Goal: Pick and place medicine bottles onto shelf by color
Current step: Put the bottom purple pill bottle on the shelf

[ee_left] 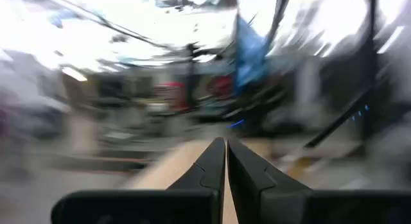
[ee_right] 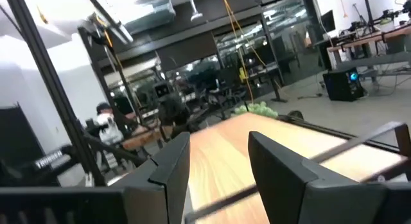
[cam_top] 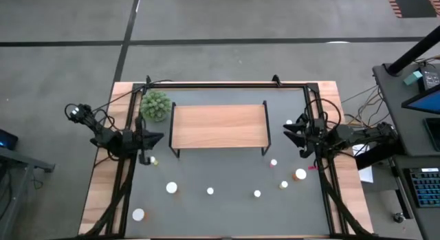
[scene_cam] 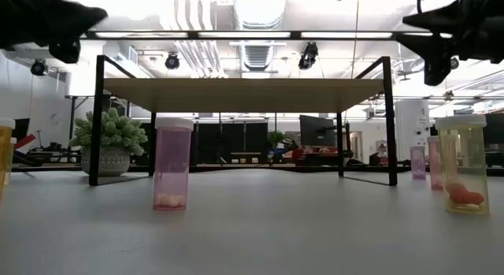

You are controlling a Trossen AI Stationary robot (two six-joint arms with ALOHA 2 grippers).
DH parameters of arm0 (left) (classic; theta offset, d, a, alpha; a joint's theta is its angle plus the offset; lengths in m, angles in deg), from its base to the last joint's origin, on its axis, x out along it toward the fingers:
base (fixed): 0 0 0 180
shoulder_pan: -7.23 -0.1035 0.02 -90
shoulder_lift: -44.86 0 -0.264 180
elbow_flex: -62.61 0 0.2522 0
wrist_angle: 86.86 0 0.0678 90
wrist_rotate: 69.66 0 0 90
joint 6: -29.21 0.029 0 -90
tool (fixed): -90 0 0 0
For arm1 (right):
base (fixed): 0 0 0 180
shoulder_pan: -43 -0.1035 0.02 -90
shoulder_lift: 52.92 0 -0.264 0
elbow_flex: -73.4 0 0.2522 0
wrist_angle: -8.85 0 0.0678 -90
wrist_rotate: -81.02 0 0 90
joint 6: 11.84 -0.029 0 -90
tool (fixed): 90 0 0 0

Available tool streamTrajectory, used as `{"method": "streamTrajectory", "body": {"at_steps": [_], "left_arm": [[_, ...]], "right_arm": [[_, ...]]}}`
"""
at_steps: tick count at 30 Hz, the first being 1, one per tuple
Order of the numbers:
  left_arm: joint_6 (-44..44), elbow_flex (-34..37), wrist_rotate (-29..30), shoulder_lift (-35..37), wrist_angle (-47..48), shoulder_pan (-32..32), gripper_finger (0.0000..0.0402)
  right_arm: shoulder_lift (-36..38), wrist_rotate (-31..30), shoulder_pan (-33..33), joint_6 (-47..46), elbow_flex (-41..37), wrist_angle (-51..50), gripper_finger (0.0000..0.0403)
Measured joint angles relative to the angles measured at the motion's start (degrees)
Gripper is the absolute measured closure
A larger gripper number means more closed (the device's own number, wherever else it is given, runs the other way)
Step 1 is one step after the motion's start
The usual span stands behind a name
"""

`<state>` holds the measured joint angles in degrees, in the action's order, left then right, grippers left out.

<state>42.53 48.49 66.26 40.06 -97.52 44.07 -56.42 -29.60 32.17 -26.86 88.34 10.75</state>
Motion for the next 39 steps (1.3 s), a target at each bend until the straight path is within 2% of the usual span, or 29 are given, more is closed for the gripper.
{"method": "streamTrajectory", "body": {"at_steps": [3, 8, 12, 15, 17, 20, 22, 25, 32, 39], "left_arm": [[-3.69, 0.00, -3.13, 0.01, -2.40, 0.00, 0.0402], [-4.34, 0.00, -3.56, -0.04, -5.66, 0.00, 0.0402], [-10.12, 0.00, -4.44, -0.06, -5.57, 0.00, 0.0402], [-9.88, 0.00, -4.34, 0.00, -5.62, 0.00, 0.0402], [-9.57, 0.00, -3.08, 0.09, -5.79, 0.00, 0.0402], [-9.55, 0.00, 1.92, -0.04, -5.75, -0.02, 0.0402], [-9.53, 0.00, 4.50, -0.04, -5.63, -0.02, 0.0402], [-9.51, 0.00, 4.31, -0.04, -5.55, -0.02, 0.0402], [-9.46, 0.00, 3.49, -0.06, -4.55, -0.02, 0.0402], [-9.47, 0.00, -3.70, -0.07, -4.58, -0.01, 0.0402]], "right_arm": [[0.02, -0.07, 0.00, 0.58, 0.21, 0.13, 0.0255], [0.02, -0.22, 0.00, 1.60, 0.25, 0.06, 0.0255], [-0.03, -1.46, 0.00, 4.01, 0.27, -0.08, 0.0255], [-0.02, -1.94, 0.00, 3.83, 0.27, 0.13, 0.0255], [-0.09, -1.99, 0.00, 2.61, 0.27, 2.53, 0.0255], [-1.71, -0.51, 0.00, 6.07, 0.40, 9.23, 0.0256], [-3.80, 0.90, 0.00, 9.10, 0.40, 14.73, 0.0259], [-7.97, 1.52, 0.00, 12.59, 1.57, 19.99, 0.0268], [-21.04, 2.47, -0.01, 18.64, 11.08, 19.46, 0.0286], [-32.52, 5.37, -0.14, 24.64, 21.46, 16.41, 0.0308]]}}
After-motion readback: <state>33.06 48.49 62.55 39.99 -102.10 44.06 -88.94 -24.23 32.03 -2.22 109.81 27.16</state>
